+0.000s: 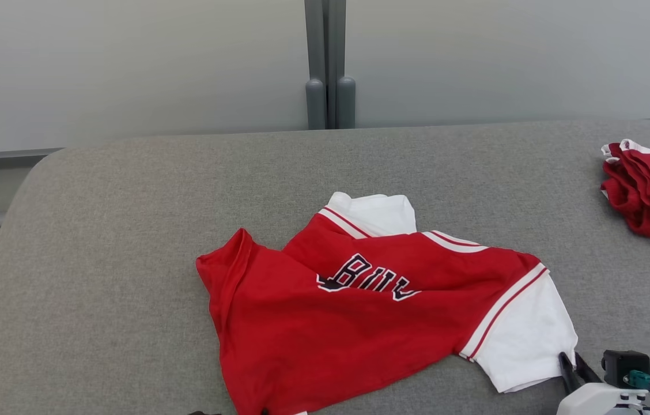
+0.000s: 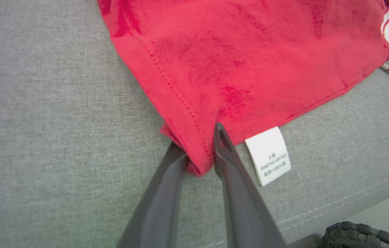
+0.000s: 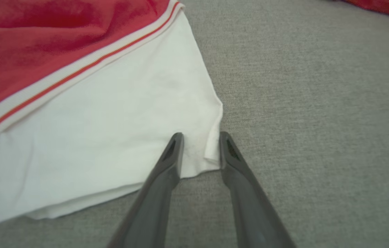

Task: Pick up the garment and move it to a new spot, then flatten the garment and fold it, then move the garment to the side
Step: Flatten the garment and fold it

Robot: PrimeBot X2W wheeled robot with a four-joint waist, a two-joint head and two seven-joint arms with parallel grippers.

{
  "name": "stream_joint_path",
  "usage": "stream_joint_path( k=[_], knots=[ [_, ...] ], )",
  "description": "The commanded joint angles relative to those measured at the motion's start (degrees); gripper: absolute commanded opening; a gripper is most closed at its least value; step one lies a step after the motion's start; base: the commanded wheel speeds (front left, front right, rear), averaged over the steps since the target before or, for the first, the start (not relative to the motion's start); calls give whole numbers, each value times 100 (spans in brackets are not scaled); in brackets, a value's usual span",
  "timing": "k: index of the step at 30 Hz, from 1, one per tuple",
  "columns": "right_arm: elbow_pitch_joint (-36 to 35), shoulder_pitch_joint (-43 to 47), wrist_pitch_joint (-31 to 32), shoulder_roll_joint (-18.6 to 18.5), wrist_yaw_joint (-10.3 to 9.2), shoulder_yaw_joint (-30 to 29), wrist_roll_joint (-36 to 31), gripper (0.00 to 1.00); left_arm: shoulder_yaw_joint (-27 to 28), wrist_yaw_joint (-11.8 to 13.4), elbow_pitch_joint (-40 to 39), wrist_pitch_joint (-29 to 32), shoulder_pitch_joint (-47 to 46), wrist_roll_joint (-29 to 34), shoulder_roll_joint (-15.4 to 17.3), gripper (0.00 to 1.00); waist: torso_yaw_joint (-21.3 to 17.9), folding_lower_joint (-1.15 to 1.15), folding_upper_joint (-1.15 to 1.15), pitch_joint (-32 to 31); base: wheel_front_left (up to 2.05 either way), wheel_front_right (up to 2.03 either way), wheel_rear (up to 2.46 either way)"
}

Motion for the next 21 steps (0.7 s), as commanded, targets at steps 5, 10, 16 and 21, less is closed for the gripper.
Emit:
stream_joint_path(
  k=[5,10,16,21],
  knots=[
    [-284,-81,5,86,2,191,311,0,-120,-20,56,-76,-88,-199,37,0,-40,0,0,-45,0,0,0],
    [-892,-106,-2,67,1,402,721,0,-72,-21,-414,-102,-308,-473,204,0,-98,0,0,-86,0,0,0],
    [-1476,-669,-2,-112,2,802,1188,0,-153,-21,-1233,396,-1121,-832,663,0,-214,0,0,-24,0,0,0],
    [-1447,-1992,190,-268,2,1129,1637,0,-74,-20,-1423,976,-2444,-1342,1075,0,-421,0,0,365,0,0,0]
  ],
)
